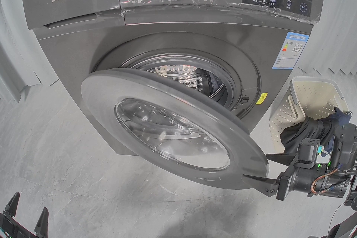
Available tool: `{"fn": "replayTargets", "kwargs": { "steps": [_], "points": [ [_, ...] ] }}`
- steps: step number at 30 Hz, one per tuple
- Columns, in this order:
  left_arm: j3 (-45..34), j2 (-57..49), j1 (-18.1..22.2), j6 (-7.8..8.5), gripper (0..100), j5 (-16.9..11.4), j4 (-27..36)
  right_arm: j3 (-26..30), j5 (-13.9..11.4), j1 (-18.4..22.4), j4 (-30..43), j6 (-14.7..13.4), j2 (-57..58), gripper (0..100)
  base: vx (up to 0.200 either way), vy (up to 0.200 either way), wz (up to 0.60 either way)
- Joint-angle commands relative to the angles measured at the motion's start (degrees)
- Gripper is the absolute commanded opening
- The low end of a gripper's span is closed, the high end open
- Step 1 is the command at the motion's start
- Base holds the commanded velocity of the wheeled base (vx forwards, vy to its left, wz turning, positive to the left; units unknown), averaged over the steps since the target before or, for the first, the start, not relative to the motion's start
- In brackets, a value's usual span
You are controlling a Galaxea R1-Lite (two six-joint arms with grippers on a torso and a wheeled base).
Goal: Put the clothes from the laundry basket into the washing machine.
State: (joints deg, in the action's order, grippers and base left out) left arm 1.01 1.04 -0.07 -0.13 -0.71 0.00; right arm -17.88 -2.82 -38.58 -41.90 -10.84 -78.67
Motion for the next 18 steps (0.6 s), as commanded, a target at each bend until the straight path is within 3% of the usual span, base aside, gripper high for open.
{"fn": "replayTargets", "kwargs": {
  "steps": [1, 11, 18],
  "points": [
    [-1.01, -0.77, 0.07, -0.04, 100, 0.00, 0.00, -0.22, -0.08, -1.49, -0.02, -0.06, -2.19, 100, 0.000, 0.000, 0.00],
    [-1.01, -0.77, -0.01, -0.04, 100, 0.00, 0.00, 1.89, -1.23, -3.52, 0.06, -0.32, -1.67, 100, 0.000, 0.000, 0.00],
    [-1.01, -0.77, -0.01, -0.04, 100, 0.00, 0.00, 10.15, -0.61, -0.70, 0.94, 0.38, 2.99, 100, 0.000, 0.000, 0.00]
  ]
}}
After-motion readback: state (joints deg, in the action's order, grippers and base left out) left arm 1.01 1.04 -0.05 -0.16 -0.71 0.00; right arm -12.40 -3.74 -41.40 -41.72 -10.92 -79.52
